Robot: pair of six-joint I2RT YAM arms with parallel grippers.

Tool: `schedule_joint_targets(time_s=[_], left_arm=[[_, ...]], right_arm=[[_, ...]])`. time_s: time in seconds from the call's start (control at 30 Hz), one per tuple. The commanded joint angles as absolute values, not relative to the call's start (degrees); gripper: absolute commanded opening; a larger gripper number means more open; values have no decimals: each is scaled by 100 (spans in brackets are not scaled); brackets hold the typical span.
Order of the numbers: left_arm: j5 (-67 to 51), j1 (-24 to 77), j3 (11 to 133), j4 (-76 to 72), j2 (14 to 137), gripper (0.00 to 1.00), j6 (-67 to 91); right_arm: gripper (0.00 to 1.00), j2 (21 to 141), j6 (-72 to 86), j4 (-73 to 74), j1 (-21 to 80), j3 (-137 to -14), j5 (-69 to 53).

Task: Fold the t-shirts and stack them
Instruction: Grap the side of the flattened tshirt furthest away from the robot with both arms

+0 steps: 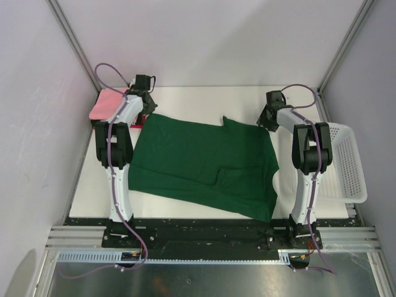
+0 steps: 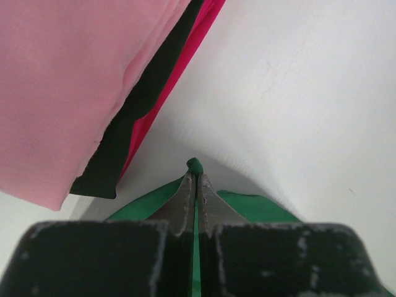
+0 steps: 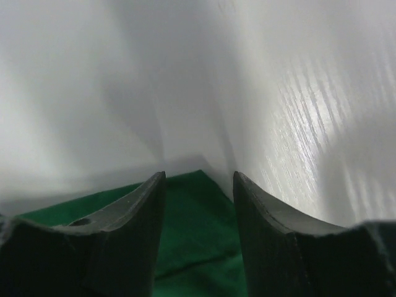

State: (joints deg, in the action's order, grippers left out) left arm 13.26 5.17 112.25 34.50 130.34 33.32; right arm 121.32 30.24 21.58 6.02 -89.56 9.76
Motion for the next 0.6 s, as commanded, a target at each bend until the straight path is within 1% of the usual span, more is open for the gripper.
schedule_joint_targets(time_s=[0.0, 0.13, 0.2, 0.23, 0.33, 0.4, 0.53, 0.57], left_arm=[[1297, 465, 11231, 3273, 12629, 0, 3182], [1291, 462, 11233, 3267, 12630, 0, 3182], [1292, 458, 11228, 3267, 12636, 0, 3182], [1288, 458, 11222, 3264, 12638, 0, 3182], [1279, 457, 11218, 3272, 12637, 0, 3194], [1276, 457, 11211, 3264, 12627, 0, 3207], [1254, 457, 11217, 3256, 12630, 0, 3216], [1251, 457, 11225, 3254, 12625, 0, 3216]], right_arm=[[53, 12555, 2904, 2343, 634, -9351, 889], [52, 12685, 2930, 2414, 683, -9381, 938], [48, 12659, 2941, 2414, 709, -9344, 957], [45, 12636, 2947, 2411, 715, -9321, 966], [28, 12515, 2974, 2402, 728, -9246, 985], [19, 12417, 2989, 2400, 727, -9209, 989], [4, 12197, 2966, 2412, 759, -9186, 1016], [2, 12137, 2964, 2419, 762, -9185, 1027]])
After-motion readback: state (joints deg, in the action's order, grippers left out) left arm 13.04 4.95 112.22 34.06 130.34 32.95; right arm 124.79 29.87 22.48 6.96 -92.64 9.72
